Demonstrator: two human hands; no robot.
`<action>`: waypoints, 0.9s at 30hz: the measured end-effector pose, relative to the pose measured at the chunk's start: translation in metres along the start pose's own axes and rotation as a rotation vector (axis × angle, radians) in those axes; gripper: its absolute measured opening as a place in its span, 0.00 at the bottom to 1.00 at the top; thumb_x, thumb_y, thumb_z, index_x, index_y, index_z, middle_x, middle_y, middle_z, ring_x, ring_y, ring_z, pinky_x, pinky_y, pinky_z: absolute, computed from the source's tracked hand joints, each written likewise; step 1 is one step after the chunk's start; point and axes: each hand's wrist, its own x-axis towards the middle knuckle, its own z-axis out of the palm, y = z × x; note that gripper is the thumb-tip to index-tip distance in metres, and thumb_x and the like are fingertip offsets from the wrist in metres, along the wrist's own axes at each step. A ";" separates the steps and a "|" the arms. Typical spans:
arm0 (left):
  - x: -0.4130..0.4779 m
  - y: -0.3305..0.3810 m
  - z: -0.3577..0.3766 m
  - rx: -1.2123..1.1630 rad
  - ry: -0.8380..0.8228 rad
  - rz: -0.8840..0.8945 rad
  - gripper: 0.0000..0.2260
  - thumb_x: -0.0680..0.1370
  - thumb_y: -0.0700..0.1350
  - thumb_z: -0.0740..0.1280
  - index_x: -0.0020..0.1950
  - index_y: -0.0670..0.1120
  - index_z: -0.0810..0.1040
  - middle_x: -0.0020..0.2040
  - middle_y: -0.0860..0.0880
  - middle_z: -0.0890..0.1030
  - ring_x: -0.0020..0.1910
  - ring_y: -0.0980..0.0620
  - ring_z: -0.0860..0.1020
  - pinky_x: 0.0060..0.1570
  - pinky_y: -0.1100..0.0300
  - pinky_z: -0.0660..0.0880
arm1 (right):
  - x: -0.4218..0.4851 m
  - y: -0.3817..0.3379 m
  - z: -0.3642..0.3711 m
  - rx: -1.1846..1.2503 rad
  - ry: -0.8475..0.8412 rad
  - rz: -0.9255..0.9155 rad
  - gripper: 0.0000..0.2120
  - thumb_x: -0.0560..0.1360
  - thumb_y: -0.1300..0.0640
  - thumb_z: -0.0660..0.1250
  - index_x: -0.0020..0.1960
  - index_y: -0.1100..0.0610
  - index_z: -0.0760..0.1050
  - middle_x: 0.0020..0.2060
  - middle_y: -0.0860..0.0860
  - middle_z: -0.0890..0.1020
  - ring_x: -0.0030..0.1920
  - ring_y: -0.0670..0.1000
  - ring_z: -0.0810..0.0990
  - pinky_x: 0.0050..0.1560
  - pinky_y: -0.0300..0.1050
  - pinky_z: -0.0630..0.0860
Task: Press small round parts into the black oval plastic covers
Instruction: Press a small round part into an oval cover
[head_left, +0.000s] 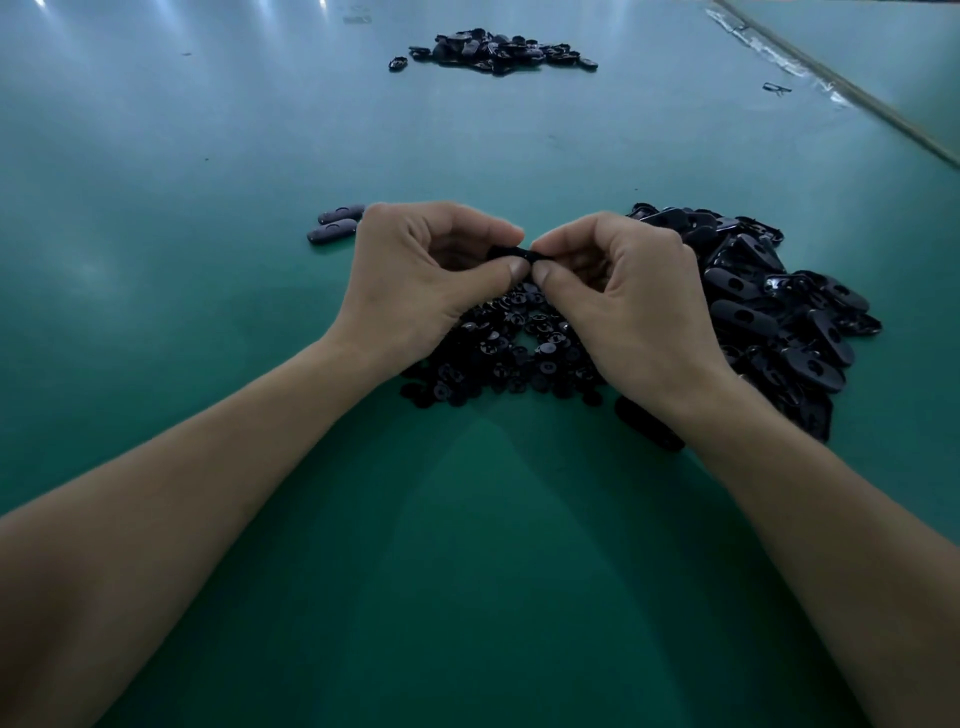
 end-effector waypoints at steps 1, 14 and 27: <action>0.000 0.000 0.000 0.001 -0.001 0.000 0.11 0.71 0.34 0.77 0.44 0.49 0.83 0.36 0.59 0.85 0.36 0.62 0.82 0.42 0.68 0.78 | 0.000 0.000 0.000 0.002 -0.002 -0.001 0.07 0.75 0.61 0.72 0.47 0.49 0.80 0.37 0.39 0.82 0.37 0.35 0.79 0.42 0.28 0.73; 0.001 -0.001 -0.003 0.025 -0.047 0.044 0.10 0.72 0.36 0.77 0.44 0.51 0.84 0.39 0.57 0.86 0.37 0.59 0.83 0.43 0.63 0.80 | 0.001 0.002 -0.001 -0.008 -0.007 -0.008 0.08 0.74 0.62 0.72 0.46 0.49 0.81 0.36 0.40 0.82 0.36 0.37 0.79 0.43 0.31 0.75; -0.002 0.000 0.000 0.087 0.045 0.072 0.11 0.72 0.35 0.76 0.43 0.51 0.83 0.35 0.61 0.84 0.35 0.63 0.81 0.40 0.69 0.76 | -0.002 -0.001 -0.002 -0.157 0.022 -0.057 0.07 0.79 0.58 0.67 0.54 0.54 0.83 0.42 0.45 0.84 0.44 0.42 0.80 0.49 0.31 0.72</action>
